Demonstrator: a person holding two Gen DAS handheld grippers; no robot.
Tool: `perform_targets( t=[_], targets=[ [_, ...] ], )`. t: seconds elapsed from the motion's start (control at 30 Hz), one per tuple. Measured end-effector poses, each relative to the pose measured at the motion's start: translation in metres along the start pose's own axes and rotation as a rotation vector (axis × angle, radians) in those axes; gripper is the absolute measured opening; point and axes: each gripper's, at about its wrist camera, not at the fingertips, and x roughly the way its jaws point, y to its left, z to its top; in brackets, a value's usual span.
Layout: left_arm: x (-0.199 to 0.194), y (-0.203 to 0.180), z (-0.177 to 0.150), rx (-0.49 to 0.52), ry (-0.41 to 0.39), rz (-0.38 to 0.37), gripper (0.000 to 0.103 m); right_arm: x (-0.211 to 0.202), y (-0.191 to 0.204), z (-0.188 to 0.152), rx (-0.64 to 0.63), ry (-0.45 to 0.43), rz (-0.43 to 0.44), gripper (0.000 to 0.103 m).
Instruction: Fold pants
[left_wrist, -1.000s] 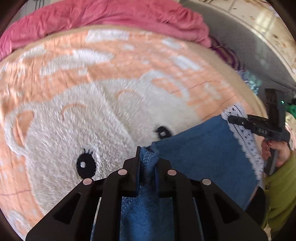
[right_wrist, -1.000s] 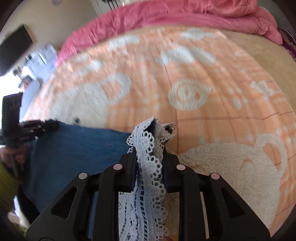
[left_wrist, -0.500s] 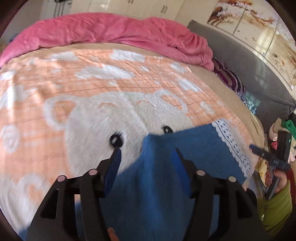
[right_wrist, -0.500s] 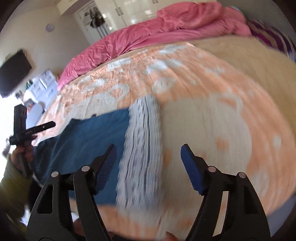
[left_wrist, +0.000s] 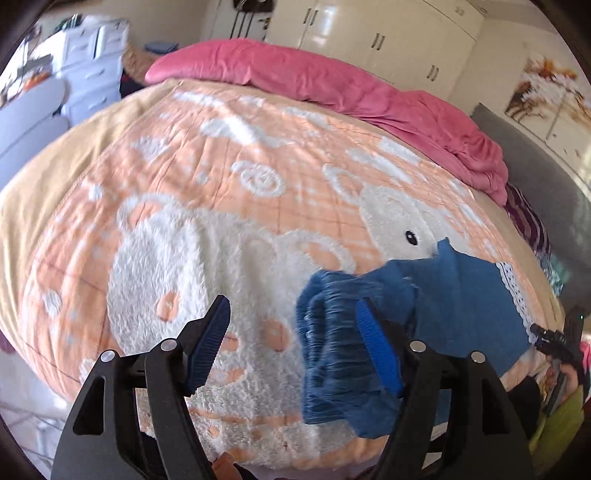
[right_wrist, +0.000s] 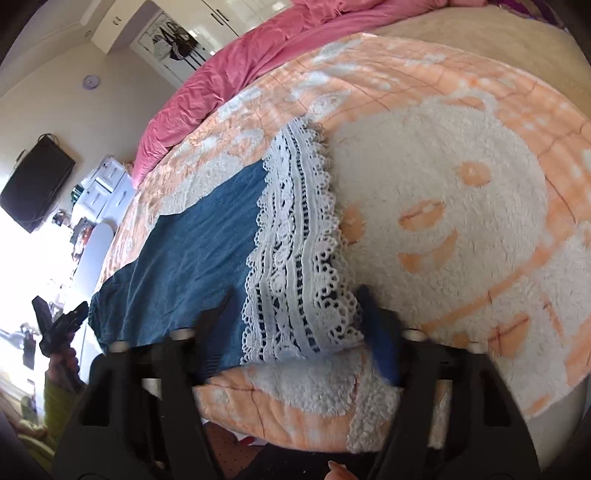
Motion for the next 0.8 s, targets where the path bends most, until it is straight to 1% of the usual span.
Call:
perform_targets(
  t=[0.03,0.07,0.13,0.17,0.2,0.23,0.27,0.3,0.37,0.43,0.47,0.5,0.57,0.63,0.67,0.7,0.77,0.8],
  targets=[
    [0.008,0.004,-0.001,-0.032,0.02,-0.032,0.07,0.0,-0.001,0.0,0.009,-0.001,0.026,0.034],
    [0.013,0.007,-0.003,-0.054,0.03,-0.072,0.07,0.001,-0.001,0.0,0.014,0.004,0.043,0.028],
    [0.027,0.006,-0.004,-0.1,0.062,-0.14,0.069,0.002,0.0,-0.001,0.011,0.014,0.035,0.025],
    [0.031,0.004,-0.005,-0.109,0.076,-0.175,0.058,0.002,0.001,-0.002,0.004,0.015,0.025,0.024],
    [0.036,-0.001,-0.006,-0.109,0.086,-0.2,0.033,0.002,0.003,-0.002,-0.002,0.013,0.014,0.023],
    [0.037,-0.006,-0.007,-0.093,0.089,-0.174,0.032,0.0,0.004,-0.002,-0.008,0.012,0.006,0.022],
    [0.036,-0.011,-0.01,-0.073,0.084,-0.154,0.027,0.0,0.006,-0.001,-0.015,0.011,-0.003,0.021],
    [0.031,-0.014,-0.01,-0.052,0.074,-0.147,0.018,-0.002,0.008,-0.001,-0.026,0.009,-0.022,0.021],
    [0.019,-0.012,-0.009,-0.041,0.061,-0.134,0.017,-0.006,0.016,-0.002,-0.068,0.006,-0.077,0.02],
    [0.011,-0.009,-0.011,-0.012,0.041,-0.078,0.017,-0.007,0.022,-0.004,-0.115,0.008,-0.127,0.02],
    [0.012,-0.007,-0.013,-0.002,0.04,-0.045,0.017,-0.004,0.024,-0.006,-0.143,0.023,-0.169,0.02],
    [0.013,-0.003,-0.016,0.002,0.049,-0.035,0.017,-0.001,0.026,-0.008,-0.16,0.034,-0.194,0.02],
    [0.018,0.002,-0.022,-0.009,0.059,-0.046,0.018,0.003,0.023,-0.011,-0.161,0.037,-0.205,0.02],
    [0.022,0.002,-0.025,-0.014,0.068,-0.037,0.02,0.003,0.019,-0.011,-0.144,0.036,-0.199,0.021],
    [0.021,0.003,-0.024,-0.024,0.063,-0.041,0.022,0.003,0.018,-0.01,-0.138,0.036,-0.199,0.021],
    [0.019,0.004,-0.024,-0.028,0.061,-0.037,0.033,0.003,0.017,-0.011,-0.134,0.035,-0.197,0.022],
    [0.011,0.007,-0.023,-0.036,0.058,-0.007,0.049,-0.001,0.017,-0.01,-0.125,0.029,-0.191,0.026],
    [0.006,0.008,-0.022,-0.04,0.056,-0.011,0.049,-0.004,0.018,-0.01,-0.119,0.02,-0.197,0.031]
  ],
)
